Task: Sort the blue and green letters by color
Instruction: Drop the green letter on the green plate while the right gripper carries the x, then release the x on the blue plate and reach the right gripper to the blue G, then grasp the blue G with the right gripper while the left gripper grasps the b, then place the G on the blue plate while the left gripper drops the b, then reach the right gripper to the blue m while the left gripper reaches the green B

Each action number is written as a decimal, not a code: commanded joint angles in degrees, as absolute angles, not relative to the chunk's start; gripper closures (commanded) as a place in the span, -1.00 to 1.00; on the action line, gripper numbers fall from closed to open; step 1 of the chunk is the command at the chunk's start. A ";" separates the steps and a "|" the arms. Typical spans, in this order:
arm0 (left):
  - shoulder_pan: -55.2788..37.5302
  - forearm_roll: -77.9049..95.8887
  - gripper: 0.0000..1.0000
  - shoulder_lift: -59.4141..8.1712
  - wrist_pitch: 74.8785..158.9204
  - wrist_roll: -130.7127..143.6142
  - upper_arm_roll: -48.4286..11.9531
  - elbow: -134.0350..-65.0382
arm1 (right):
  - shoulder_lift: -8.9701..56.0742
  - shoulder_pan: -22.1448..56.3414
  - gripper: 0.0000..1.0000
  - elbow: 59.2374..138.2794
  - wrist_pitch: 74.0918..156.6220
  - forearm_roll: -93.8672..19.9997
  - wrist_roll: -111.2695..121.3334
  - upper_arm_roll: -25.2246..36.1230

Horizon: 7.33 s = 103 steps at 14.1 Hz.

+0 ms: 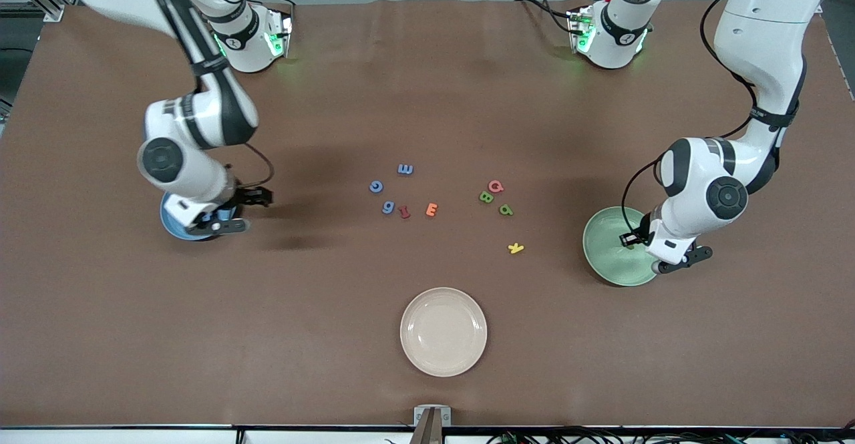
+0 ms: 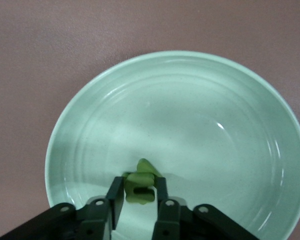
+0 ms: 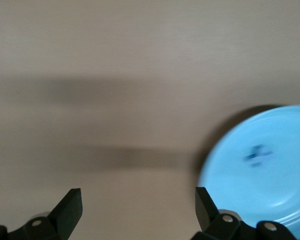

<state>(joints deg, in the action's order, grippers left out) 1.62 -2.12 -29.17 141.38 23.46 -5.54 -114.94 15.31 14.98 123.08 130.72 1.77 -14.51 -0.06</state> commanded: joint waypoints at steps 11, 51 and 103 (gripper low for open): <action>-4.11 -2.99 -1.00 -24.69 138.43 40.41 -15.12 -113.91 | 26.09 39.72 -1.00 117.96 142.73 1.31 -54.13 0.70; -10.65 -2.99 1.00 -24.44 130.10 59.36 -14.50 -107.14 | 9.24 8.64 1.00 124.62 122.70 2.99 -2.93 1.14; -4.64 -11.60 -0.50 -32.68 133.93 65.81 -27.95 -105.91 | 29.88 51.24 -1.00 116.72 147.48 -4.05 -59.06 1.14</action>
